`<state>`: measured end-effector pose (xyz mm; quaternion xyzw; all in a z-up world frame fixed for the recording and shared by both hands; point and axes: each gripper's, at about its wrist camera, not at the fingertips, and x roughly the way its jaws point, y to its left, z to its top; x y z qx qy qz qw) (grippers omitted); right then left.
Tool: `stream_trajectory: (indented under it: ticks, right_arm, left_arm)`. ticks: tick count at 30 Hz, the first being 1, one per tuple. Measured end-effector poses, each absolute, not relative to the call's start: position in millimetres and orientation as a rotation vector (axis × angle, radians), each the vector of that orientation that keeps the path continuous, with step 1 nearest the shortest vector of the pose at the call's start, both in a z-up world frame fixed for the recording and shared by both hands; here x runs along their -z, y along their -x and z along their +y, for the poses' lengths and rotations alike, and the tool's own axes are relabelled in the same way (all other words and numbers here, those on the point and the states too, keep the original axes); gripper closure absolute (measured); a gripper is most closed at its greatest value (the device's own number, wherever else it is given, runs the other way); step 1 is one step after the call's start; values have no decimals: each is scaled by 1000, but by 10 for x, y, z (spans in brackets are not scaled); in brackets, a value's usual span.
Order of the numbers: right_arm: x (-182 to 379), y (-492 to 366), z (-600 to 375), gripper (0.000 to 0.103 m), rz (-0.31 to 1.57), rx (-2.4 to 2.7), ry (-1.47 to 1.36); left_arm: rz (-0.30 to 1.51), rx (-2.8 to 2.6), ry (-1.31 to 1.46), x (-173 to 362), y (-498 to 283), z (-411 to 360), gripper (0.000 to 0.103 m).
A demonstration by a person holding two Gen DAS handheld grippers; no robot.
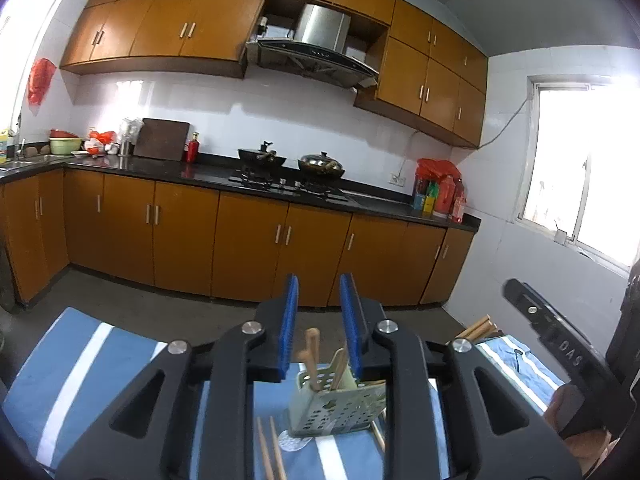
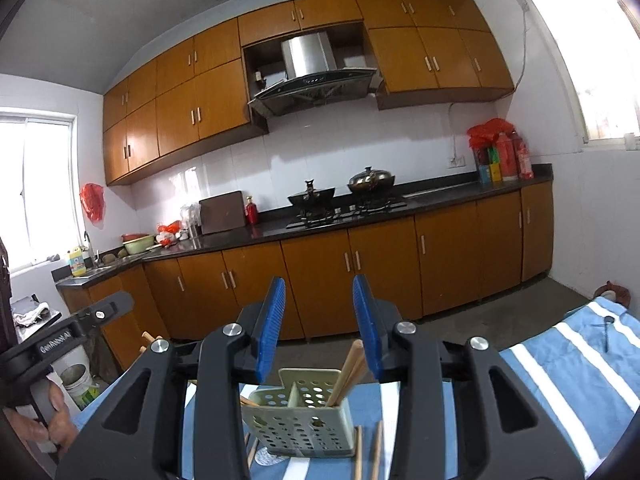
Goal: Organize utensils
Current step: 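Lower both chopsticks into the green holder and open both tools, then move the left tool to a chopstick while the right tool moves to another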
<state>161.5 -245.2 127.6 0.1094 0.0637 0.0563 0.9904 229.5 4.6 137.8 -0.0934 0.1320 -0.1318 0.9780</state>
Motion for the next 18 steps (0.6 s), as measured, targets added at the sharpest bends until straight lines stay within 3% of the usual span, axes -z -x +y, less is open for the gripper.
stream_trajectory:
  ticks: [6, 12, 18]
  right_arm:
    - [-1048, -1345, -2659, 66, 195, -40, -214]
    - [-103, -1513, -2808, 66, 564, 12, -229]
    - [606, -1630, -2635, 76, 795, -72, -283]
  left_arm:
    - [289, 191, 176, -1214, -1939, 322, 68]
    - [512, 117, 137, -453, -1918, 520, 67]
    - [688, 122, 147, 191, -1898, 557, 68]
